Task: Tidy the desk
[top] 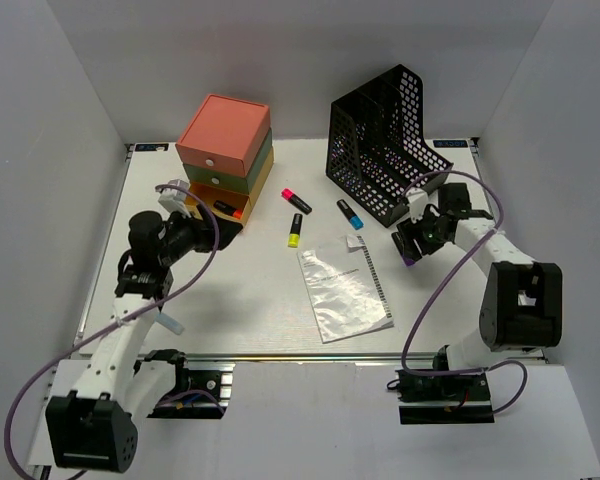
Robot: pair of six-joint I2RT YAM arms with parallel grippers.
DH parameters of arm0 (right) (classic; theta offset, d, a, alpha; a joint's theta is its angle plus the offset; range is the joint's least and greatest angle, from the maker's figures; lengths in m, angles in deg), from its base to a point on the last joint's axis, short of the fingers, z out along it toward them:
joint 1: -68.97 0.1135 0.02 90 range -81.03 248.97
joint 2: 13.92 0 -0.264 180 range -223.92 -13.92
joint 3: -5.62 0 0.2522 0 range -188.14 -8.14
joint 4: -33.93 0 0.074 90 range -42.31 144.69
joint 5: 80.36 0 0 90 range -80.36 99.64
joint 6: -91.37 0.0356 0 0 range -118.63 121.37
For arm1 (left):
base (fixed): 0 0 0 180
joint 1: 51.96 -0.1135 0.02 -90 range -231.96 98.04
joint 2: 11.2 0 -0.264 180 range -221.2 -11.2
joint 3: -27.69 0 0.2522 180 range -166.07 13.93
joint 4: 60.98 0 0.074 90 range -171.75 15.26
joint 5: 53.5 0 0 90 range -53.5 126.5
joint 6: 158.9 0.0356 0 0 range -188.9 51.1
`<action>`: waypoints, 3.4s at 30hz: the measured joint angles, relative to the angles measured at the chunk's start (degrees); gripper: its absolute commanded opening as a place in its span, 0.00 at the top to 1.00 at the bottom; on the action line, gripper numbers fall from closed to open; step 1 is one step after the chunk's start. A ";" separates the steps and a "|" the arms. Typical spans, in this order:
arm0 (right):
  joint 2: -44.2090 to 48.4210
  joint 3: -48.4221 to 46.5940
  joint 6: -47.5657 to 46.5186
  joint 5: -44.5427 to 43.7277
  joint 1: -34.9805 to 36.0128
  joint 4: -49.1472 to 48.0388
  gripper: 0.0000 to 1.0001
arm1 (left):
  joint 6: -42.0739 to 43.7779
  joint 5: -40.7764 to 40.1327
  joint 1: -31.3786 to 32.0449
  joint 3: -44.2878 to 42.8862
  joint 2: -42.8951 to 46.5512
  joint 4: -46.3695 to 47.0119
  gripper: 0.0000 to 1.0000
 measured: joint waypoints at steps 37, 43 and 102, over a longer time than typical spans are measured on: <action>-7.54 2.49 2.78 -9.20 5.81 -9.22 0.99 | 5.46 -7.28 0.07 -0.52 11.32 -4.94 0.19; 4.42 -0.26 -2.14 -6.75 6.49 1.53 1.00 | 5.46 -8.28 0.07 -0.50 12.20 -5.09 0.19; -55.80 -64.13 -1.49 -11.56 51.10 -34.25 0.41 | 6.10 -27.12 0.55 1.07 23.04 -8.28 0.18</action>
